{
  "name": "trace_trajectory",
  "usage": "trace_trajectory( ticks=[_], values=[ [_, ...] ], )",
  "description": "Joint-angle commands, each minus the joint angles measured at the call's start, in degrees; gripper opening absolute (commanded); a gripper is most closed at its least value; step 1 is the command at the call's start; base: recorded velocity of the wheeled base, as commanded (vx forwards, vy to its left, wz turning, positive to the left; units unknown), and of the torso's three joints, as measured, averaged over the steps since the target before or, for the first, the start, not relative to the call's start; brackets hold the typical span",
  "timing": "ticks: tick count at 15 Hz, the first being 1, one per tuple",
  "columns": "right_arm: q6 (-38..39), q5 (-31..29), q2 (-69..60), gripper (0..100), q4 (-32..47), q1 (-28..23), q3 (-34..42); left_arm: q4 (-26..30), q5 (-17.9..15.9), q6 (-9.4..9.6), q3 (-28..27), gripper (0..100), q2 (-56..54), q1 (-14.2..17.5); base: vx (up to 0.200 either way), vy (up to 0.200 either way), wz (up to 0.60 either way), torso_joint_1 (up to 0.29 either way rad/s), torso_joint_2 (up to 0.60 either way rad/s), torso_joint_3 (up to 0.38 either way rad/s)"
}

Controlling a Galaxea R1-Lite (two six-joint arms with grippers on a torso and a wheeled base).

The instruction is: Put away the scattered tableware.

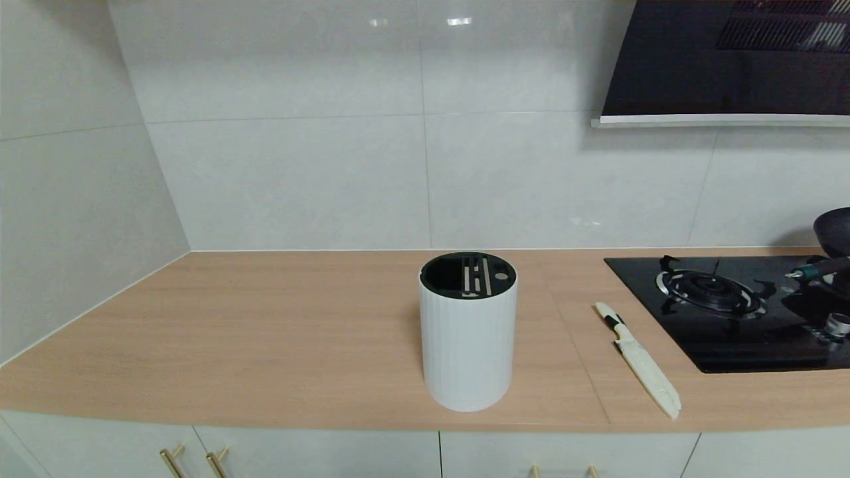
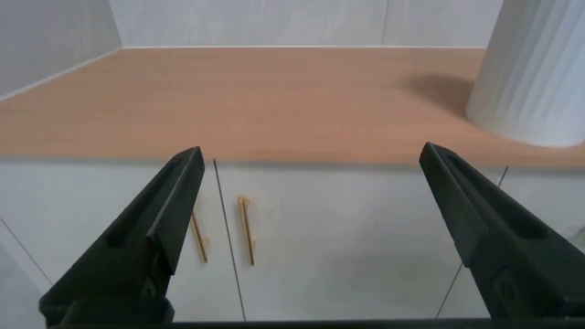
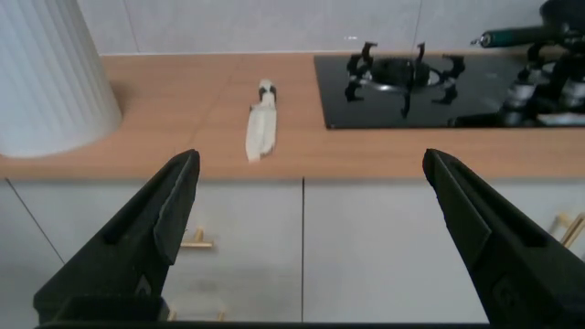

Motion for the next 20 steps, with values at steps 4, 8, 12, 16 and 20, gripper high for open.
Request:
trace_trajectory(
  ticks=[4,8,12,16,20],
  values=[
    [0.0,0.0,0.1,100,0.0,0.0,0.0,0.0,0.0,-0.04,0.0,100,0.0,0.0,0.000,0.000,0.00,0.267,-0.57,-0.308],
    [0.0,0.0,0.1,100,0.0,0.0,0.0,0.0,0.0,-0.04,0.0,100,0.0,0.0,0.000,0.000,0.00,0.275,-0.57,-0.295],
    [0.0,0.0,0.1,100,0.0,0.0,-0.1,0.0,0.0,-0.04,0.0,100,0.0,0.0,0.000,0.000,0.00,0.183,-0.37,-0.187],
    [-0.1,0.0,0.1,100,0.0,0.0,0.0,0.0,0.0,-0.04,0.0,100,0.0,0.0,0.000,0.000,0.00,0.010,-0.02,-0.010],
    [-0.6,0.3,0.1,100,0.0,0.0,0.0,0.0,0.0,-0.04,0.0,100,0.0,0.0,0.000,0.000,0.00,0.000,0.00,0.000]
  ],
)
